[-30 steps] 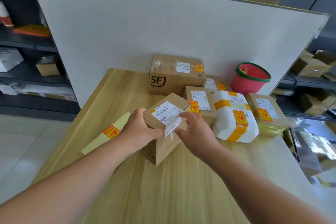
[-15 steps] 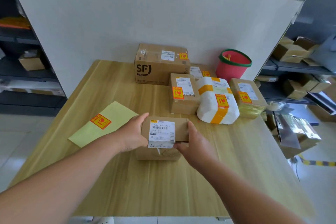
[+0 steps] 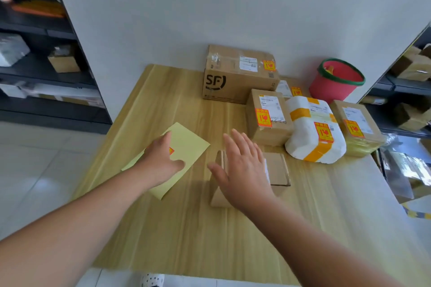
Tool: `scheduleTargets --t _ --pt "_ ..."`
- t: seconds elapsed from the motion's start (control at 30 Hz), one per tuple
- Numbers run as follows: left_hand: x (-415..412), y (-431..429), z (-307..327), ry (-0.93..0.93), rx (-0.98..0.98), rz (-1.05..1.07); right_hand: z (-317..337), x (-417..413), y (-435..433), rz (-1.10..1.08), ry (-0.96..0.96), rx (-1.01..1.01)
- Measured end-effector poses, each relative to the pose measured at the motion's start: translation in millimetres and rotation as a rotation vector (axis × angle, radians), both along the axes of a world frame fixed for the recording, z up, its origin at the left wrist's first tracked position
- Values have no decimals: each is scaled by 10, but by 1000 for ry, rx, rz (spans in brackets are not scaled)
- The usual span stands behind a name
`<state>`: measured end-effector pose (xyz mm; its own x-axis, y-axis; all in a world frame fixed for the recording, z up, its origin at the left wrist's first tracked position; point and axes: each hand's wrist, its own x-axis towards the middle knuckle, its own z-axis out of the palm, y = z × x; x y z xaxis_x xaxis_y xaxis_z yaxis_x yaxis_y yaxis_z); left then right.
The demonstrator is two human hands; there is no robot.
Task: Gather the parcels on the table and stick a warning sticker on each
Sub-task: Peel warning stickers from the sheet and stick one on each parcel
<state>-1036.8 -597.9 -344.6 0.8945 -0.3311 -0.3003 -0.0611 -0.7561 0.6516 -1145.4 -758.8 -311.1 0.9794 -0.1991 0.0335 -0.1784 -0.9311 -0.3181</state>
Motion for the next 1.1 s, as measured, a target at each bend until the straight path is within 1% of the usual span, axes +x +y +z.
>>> scheduleTargets --t 0.1,0.17,0.27,0.4,0.53,0.67,0.73,0.83,0.93,1.03,1.1 --pt "237 295 -67 -69 189 33 -125 344 363 76 -7 36" --pt "394 469 -185 -46 277 17 -276 564 557 95 45 67" --pt "613 644 -397 27 320 15 -568 891 769 80 174 88" --pt "918 737 -689 125 301 41 -1023 1291 914 14 325 64" --pt "1201 735 -947 210 258 57 -1434 1525 962 -21 464 14" --pt "1370 695 -1159 287 191 89 -1737 1576 1007 -14 591 6" --pt "1399 682 -1235 298 130 125 -1811 1585 1025 -14 577 -4" --pt "1421 685 -1287 339 -12 230 -1843 1596 1019 -14 505 3" --pt "1440 688 -1282 442 -98 319 -1852 1576 1004 -22 470 15" --pt "1447 715 -1257 529 -159 330 -1821 1562 1007 -24 481 41" --pt "1442 737 -1227 544 -188 316 -1730 1568 1028 -24 440 90"
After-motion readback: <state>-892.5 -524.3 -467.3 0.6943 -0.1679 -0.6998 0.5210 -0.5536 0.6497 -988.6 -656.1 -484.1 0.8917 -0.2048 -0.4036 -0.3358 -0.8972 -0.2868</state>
